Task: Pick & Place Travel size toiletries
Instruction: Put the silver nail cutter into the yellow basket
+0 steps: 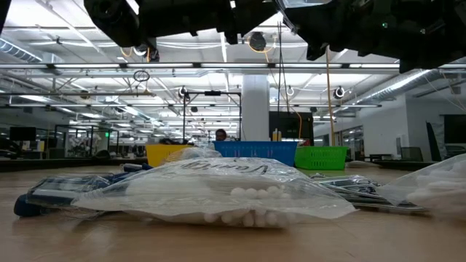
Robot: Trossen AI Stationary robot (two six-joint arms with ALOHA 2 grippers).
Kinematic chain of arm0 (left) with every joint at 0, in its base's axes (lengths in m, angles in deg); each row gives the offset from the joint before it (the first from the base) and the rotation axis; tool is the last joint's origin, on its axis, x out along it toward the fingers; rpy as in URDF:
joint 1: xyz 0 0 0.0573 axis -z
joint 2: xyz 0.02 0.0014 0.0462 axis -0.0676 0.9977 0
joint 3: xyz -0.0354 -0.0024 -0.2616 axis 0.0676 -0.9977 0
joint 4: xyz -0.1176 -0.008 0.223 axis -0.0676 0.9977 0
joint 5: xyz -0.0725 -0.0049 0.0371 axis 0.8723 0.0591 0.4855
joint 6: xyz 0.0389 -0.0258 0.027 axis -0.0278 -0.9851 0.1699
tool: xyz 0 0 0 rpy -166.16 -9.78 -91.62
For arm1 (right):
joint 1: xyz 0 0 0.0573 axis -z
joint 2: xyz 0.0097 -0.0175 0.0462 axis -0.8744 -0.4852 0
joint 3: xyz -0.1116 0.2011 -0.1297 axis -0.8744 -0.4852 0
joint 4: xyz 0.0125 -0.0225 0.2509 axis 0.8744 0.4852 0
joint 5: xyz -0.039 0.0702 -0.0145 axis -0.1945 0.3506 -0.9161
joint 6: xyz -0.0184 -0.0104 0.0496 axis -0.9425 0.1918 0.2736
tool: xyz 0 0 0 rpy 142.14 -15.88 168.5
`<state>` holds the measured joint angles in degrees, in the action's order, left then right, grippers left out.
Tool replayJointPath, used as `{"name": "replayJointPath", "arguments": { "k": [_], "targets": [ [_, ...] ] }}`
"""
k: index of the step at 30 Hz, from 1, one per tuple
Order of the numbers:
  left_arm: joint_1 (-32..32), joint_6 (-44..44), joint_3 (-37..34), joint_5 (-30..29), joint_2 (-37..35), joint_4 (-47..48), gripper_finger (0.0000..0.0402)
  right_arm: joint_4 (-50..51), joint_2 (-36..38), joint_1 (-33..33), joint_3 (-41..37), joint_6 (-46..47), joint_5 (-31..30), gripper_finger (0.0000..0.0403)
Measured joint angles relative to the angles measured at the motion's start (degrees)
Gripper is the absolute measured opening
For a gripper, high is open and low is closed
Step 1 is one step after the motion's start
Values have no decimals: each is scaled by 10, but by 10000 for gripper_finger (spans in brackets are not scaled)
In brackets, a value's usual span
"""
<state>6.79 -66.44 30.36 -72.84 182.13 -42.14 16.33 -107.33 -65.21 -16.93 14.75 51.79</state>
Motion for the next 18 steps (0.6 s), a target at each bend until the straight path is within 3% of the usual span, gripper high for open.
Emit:
{"name": "replayJointPath", "arguments": {
  "k": [5, 14, 18],
  "targets": [
    [0, 8, 0, 0, 0, 0, 205, 0, 0, 0, 0, 0, 0, 31],
    [0, 28, 0, 1, 0, 0, 37, 3, 0, 0, 0, 1, -2, 39],
    [-2, 23, -1, 0, 0, 2, 34, 15, 1, 0, 0, 4, -4, 62]
  ]
}}
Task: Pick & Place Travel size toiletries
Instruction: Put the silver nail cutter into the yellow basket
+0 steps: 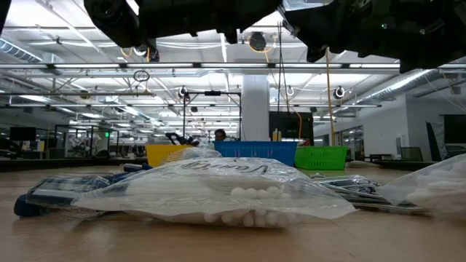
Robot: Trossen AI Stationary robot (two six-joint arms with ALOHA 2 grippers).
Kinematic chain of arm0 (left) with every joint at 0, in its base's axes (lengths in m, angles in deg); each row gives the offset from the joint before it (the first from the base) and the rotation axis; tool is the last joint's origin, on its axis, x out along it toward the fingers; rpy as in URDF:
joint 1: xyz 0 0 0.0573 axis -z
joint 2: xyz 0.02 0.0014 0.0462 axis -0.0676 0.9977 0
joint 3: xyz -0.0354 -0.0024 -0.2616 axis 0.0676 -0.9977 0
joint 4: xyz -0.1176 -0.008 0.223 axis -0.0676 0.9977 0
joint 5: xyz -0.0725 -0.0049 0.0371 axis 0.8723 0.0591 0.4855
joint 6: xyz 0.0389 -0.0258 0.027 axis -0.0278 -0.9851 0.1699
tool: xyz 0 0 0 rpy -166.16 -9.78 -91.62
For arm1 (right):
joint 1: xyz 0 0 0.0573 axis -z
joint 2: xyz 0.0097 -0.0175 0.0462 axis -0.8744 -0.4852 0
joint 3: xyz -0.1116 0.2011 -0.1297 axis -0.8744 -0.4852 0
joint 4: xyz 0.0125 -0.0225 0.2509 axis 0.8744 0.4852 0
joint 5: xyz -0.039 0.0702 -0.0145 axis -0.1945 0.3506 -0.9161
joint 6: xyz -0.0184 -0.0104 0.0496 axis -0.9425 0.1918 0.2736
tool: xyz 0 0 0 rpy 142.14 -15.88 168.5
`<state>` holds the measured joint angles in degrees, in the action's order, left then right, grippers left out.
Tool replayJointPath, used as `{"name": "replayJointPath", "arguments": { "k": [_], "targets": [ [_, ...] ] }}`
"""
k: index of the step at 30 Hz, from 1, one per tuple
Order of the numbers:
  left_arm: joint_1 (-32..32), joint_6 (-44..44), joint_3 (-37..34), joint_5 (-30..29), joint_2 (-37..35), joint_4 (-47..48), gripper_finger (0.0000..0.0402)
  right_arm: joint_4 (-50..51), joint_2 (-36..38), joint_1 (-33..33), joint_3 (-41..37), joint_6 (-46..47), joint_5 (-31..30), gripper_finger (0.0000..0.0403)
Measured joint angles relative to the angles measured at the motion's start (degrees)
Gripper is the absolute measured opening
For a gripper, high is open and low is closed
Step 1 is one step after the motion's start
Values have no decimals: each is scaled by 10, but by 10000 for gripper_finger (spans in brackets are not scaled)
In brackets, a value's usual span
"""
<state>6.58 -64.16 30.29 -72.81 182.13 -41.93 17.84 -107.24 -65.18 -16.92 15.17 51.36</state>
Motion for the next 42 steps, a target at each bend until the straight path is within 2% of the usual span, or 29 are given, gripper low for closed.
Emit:
{"name": "replayJointPath", "arguments": {
  "k": [4, 7, 12, 15, 18, 22, 26, 29, 33, 38, 42],
  "targets": [
    [0, -2, 0, -15, -1, 4, 43, 19, 0, 0, 1, 14, -15, 97],
    [0, -2, 0, -20, -6, 1, 42, 53, 8, 0, 1, 24, -22, 138],
    [0, -7, 1, -20, -15, -3, 38, 126, 33, -1, 0, 29, -89, 223],
    [0, -11, 0, -34, -25, 31, 39, 221, 67, -2, 0, 25, -146, 269],
    [0, -4, 0, -102, -68, 127, 42, 316, 114, -8, 0, 29, -207, 299],
    [0, -22, 0, -239, -136, 296, 38, 409, 174, -16, 0, 48, -267, 309],
    [-11, -94, 1, -375, -211, 463, 40, 463, 219, -15, 0, 70, -272, 299],
    [-37, -137, 1, -430, -242, 584, 47, 494, 241, -15, 0, 83, -272, 289],
    [-103, -185, -1, -417, -258, 664, 38, 508, 251, -15, 0, 88, -271, 279],
    [-219, -215, -41, -347, -248, 627, 38, 508, 251, -15, 0, 87, -271, 272],
    [-320, -248, -77, -254, -224, 583, 41, 508, 251, -15, 0, 87, -271, 270]
  ]
}}
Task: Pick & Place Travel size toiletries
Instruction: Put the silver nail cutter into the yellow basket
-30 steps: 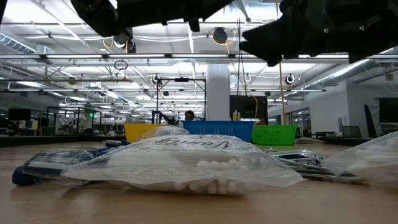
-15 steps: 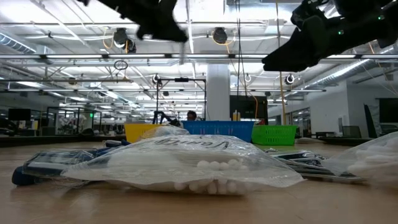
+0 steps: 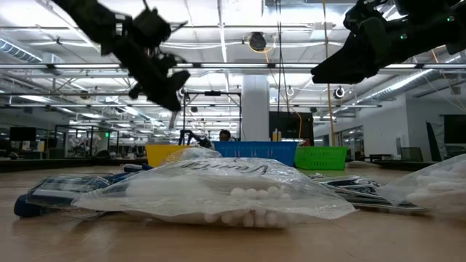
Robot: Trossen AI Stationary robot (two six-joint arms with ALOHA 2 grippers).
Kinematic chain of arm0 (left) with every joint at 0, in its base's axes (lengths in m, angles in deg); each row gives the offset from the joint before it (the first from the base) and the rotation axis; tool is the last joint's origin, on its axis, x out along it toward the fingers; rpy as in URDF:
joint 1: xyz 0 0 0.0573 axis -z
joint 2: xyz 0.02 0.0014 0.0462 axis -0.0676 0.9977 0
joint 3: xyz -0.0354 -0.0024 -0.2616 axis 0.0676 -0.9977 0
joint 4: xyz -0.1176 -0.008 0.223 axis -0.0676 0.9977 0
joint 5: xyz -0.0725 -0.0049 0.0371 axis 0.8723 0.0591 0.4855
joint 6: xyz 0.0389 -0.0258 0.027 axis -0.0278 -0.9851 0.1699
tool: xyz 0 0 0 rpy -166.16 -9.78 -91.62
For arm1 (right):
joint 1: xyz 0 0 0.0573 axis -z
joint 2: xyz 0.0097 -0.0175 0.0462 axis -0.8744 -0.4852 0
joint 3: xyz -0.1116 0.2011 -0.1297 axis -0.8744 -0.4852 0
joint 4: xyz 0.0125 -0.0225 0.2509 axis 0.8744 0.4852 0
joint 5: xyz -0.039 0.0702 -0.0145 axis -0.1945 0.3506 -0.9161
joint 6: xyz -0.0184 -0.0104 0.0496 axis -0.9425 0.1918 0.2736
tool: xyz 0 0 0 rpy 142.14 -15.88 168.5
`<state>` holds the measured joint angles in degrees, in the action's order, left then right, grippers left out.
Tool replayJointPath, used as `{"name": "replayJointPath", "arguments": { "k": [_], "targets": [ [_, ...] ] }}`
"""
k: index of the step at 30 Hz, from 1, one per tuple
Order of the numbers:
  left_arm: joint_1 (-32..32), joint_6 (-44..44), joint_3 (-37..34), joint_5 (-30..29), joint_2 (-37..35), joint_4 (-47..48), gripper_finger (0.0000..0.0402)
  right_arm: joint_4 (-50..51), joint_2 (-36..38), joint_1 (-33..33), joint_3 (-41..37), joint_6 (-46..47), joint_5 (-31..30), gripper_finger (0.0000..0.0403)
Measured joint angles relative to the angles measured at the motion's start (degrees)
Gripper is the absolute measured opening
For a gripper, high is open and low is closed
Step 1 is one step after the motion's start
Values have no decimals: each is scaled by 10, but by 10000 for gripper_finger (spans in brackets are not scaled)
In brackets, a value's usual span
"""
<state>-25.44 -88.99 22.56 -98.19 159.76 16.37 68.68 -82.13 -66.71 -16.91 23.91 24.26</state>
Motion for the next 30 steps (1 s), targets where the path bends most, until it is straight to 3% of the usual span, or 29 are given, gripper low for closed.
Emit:
{"name": "replayJointPath", "arguments": {
  "k": [5, 8, 13, 30],
  "targets": [
    [-78, -46, -13, 59, 39, -45, 56, 0, 0, 0, 0, 0, 0, 270],
    [-90, -51, -13, 101, 59, -63, 51, -1, 0, 0, 0, 0, 0, 270],
    [-90, -51, -13, 104, 82, -73, 51, -4, 0, 0, 0, 0, 1, 270],
    [-87, -17, -13, 89, 87, -70, 219, -4, 0, 0, 0, 0, 3, 270]
  ]
}}
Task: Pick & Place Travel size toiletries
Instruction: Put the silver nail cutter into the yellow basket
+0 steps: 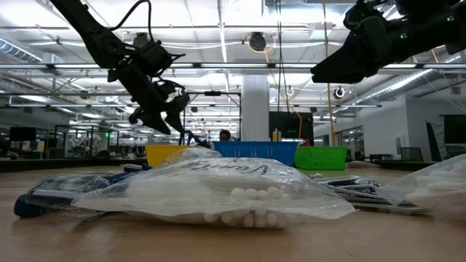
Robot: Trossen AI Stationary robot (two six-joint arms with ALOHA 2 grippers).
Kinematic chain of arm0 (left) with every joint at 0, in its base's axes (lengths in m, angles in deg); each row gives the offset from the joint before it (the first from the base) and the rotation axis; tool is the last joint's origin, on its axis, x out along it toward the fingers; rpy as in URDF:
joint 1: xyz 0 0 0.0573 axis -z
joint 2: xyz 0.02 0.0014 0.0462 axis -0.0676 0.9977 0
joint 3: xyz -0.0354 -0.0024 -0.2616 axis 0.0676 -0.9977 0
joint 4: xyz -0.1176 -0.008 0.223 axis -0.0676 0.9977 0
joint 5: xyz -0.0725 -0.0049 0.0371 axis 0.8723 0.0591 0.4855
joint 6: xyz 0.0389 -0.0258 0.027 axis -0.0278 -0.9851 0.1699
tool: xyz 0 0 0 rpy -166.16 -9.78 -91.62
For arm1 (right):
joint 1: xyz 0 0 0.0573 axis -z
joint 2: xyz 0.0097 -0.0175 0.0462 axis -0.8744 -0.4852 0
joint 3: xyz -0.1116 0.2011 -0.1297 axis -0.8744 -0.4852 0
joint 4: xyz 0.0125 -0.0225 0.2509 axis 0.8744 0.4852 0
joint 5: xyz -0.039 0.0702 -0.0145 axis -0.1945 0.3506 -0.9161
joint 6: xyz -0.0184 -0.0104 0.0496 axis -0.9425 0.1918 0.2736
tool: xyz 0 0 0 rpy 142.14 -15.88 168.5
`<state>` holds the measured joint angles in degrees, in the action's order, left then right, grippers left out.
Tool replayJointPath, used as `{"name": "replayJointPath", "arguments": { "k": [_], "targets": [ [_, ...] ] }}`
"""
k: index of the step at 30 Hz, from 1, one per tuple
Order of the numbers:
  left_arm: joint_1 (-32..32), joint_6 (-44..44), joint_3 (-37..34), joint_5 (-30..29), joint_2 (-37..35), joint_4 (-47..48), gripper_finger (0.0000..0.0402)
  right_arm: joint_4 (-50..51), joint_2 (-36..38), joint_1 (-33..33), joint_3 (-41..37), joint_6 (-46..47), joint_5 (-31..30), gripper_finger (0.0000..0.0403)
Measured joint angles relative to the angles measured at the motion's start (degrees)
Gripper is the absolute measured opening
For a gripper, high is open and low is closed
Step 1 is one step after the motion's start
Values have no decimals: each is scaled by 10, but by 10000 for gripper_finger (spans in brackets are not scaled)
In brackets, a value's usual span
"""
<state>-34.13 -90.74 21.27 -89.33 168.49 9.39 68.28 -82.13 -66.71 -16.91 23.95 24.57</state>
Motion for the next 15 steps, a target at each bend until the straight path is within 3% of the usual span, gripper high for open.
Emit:
{"name": "replayJointPath", "arguments": {
  "k": [7, 11, 15],
  "targets": [
    [48, 6, 1, 91, -48, 3, 238, -33, -6, -33, 0, 0, 2, 270],
    [116, 27, 1, 89, -96, 2, 239, -43, -34, -87, 22, 1, 1, 269],
    [190, 65, 1, 63, -145, -6, 239, 11, -97, -137, 88, 18, 0, 269]
  ]
}}
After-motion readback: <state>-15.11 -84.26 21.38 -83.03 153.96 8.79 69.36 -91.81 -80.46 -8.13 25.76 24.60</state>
